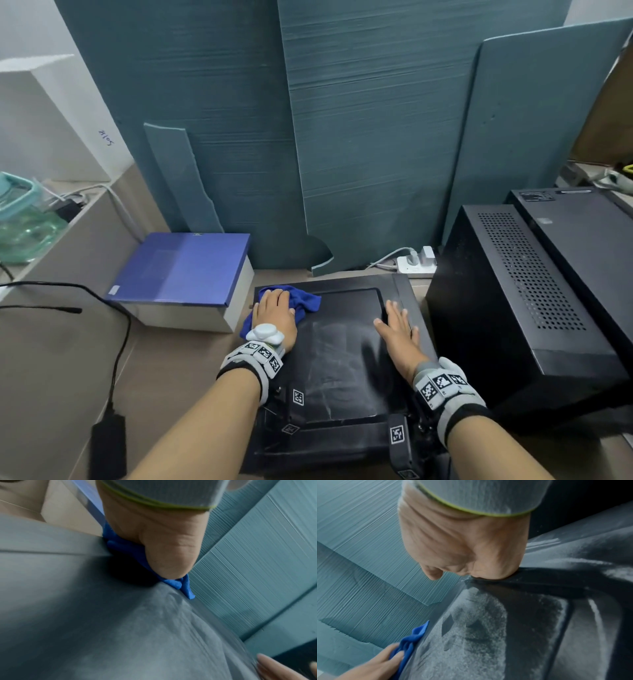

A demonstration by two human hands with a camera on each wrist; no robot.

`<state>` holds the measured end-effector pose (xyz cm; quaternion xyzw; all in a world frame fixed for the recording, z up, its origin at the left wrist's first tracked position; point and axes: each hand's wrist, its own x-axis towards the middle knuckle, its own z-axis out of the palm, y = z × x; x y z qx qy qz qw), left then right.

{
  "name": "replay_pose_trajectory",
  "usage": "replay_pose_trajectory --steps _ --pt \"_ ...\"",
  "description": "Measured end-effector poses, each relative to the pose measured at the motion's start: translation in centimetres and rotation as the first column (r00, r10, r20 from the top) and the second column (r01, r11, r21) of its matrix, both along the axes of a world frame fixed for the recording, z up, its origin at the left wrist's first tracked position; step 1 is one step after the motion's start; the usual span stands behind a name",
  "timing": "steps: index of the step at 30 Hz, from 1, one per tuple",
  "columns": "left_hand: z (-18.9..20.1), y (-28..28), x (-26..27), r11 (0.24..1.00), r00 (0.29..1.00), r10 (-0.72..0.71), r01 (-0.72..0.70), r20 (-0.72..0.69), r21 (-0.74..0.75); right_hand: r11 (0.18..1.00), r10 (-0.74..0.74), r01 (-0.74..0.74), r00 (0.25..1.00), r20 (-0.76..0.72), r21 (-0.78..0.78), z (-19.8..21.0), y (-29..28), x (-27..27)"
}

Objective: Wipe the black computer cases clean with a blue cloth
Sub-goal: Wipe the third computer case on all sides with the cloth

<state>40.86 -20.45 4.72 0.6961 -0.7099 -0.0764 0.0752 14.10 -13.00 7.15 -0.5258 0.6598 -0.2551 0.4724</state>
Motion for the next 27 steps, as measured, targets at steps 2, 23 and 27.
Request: replay_pose_trajectory --steps 2,23,27 --pt "0.3 -0.9 -1.8 0.996 0.996 -0.087 0.087 0.034 -0.011 1.000 -0.018 0.018 1.000 0.019 0.000 0.1 0.0 0.0" --pt "-1.0 3.5 -12.3 0.680 0.678 -0.733 0.732 -0.054 -0.031 0.959 -0.283 0.282 0.919 0.274 0.043 0.3 0.3 0.3" --pt "0.0 6.4 -9.7 0.662 0.663 -0.748 0.748 0.011 -0.056 0.985 -0.172 0.175 0.976 0.130 -0.009 0.6 0.1 0.3"
